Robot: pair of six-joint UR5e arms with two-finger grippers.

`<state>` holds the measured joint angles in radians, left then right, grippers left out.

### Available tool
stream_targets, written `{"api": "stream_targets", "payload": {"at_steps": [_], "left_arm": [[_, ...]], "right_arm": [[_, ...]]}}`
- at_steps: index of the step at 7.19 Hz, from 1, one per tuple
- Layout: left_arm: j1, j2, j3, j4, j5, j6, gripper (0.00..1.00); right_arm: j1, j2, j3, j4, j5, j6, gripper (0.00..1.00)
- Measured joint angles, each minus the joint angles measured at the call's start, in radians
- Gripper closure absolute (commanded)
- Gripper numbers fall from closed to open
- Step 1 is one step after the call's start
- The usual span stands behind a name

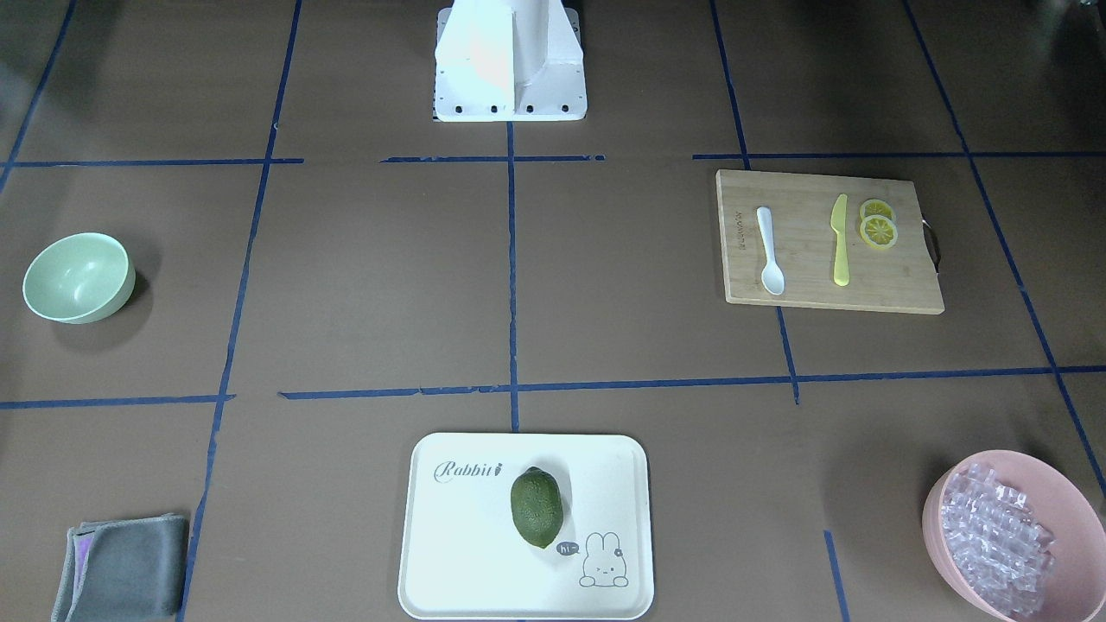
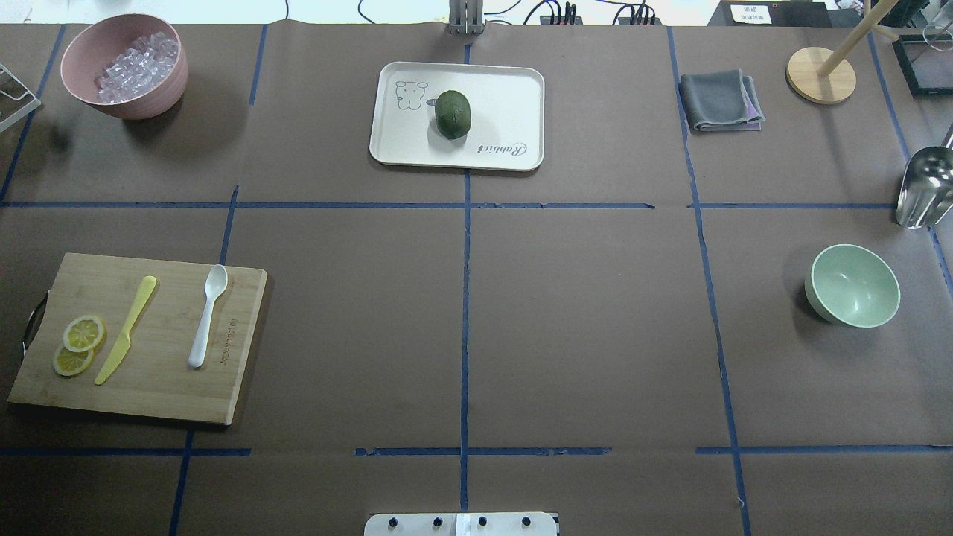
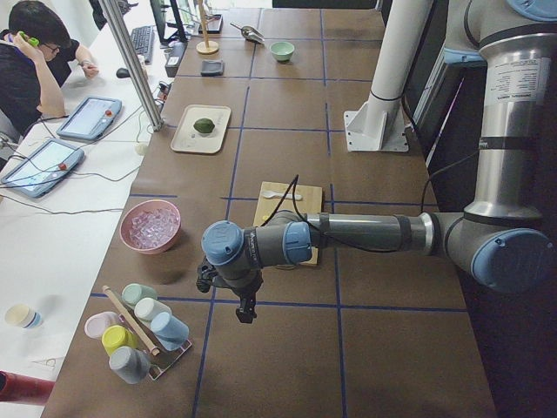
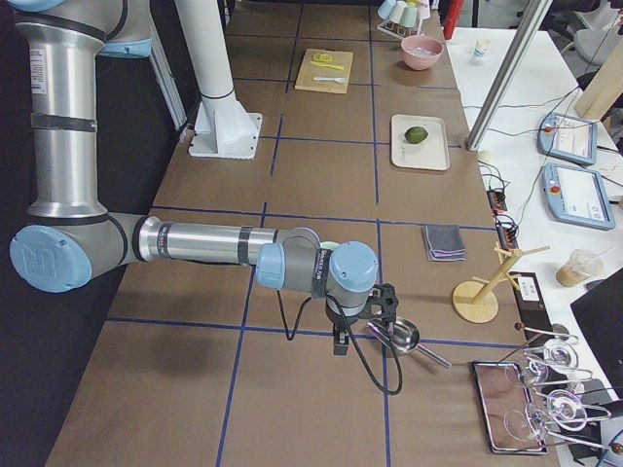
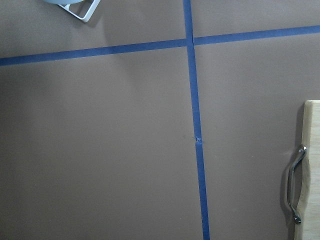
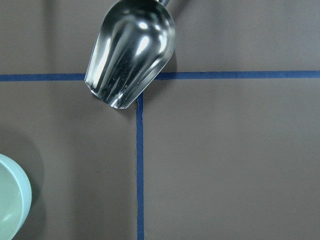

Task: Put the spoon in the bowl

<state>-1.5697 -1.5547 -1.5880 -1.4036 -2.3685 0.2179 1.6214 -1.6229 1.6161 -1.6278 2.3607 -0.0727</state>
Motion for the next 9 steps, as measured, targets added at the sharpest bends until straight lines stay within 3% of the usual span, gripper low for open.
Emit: {"api": "stream_targets", "payload": {"at_steps": [7, 9], "left_arm": [[-0.001, -0.004, -0.003, 0.000, -0.001, -0.001, 0.00], [-0.001, -0.004, -0.011, 0.000, -0.001, -0.003, 0.00]], "right_arm": [[-0.015, 0.031, 0.017, 0.030, 0.009, 0.011, 0.00], [-0.022, 0.046, 0.030, 0.032, 0.056, 0.014, 0.00]]}}
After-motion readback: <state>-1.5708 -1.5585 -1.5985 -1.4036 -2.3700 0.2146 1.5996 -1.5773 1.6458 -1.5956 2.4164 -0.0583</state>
